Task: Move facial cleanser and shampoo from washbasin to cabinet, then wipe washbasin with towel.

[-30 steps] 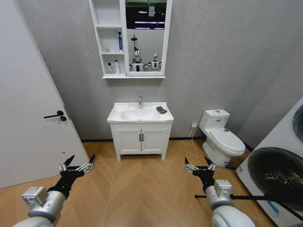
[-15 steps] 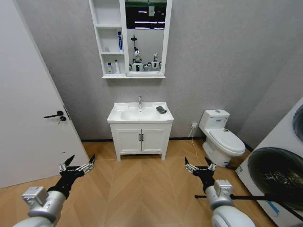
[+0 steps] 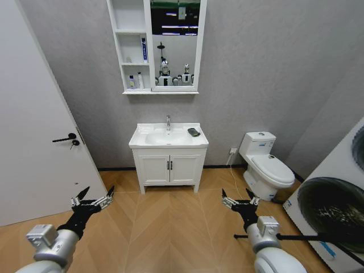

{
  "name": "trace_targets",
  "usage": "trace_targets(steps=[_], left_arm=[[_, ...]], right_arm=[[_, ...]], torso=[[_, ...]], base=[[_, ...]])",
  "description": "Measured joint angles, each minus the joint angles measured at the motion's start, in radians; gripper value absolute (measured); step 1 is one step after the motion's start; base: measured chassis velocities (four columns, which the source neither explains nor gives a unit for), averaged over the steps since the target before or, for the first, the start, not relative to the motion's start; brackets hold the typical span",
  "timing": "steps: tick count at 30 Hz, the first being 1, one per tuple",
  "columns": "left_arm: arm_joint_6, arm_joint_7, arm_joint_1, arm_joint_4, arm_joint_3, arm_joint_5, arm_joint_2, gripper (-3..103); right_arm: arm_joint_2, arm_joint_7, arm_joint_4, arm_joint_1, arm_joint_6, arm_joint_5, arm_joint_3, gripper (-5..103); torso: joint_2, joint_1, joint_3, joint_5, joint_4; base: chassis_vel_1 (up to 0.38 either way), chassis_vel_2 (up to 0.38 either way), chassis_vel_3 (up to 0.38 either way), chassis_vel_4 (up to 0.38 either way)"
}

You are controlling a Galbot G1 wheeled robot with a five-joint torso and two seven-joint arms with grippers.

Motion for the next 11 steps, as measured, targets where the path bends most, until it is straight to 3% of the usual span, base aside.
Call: trace_targets(steps=[11], left_arm=[[0.0,0.0,0.0,0.0,0.0,0.0,0.0,100]], right_arm=[[0.0,0.0,0.0,0.0,0.0,0.0,0.0,100]], torso=[[0.0,0.0,0.0,0.0,0.0]], base=[[0.0,0.0,0.0,0.0]])
